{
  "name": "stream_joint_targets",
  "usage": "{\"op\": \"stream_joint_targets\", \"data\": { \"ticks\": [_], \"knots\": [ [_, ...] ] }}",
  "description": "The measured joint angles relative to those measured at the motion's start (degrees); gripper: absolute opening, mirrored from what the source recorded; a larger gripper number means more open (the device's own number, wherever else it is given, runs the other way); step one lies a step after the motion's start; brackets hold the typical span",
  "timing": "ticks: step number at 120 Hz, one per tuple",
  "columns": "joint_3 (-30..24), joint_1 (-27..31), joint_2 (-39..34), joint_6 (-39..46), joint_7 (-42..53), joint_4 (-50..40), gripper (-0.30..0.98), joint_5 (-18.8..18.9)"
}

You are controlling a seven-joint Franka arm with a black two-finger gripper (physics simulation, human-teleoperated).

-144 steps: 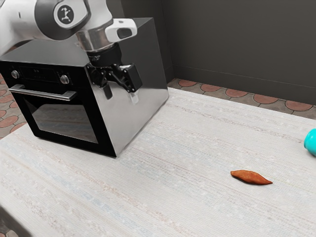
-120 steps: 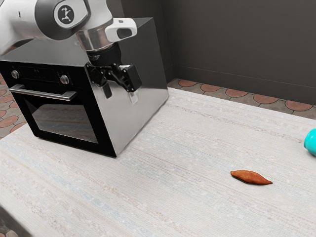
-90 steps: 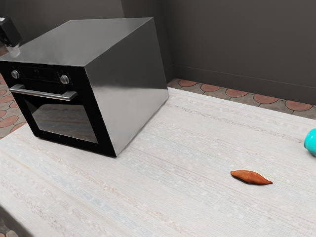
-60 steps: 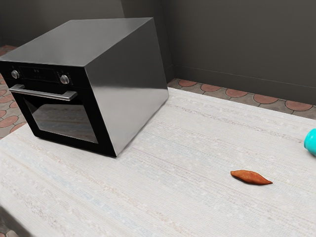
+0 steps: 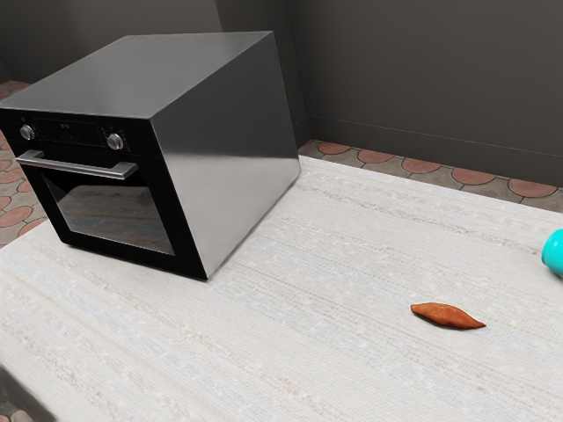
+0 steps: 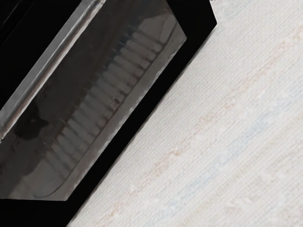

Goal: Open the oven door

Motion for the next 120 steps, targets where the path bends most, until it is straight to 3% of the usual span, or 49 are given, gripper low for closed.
{"op": "stream_joint_targets", "data": {
  "ticks": [50, 120],
  "knots": [
    [-3.9, -1.5, 8.7, 10.4, 13.8, 3.2, 0.69, -3.4],
    [-6.1, -1.4, 14.9, 16.0, 23.7, 4.3, 0.69, -2.6]
  ]
}}
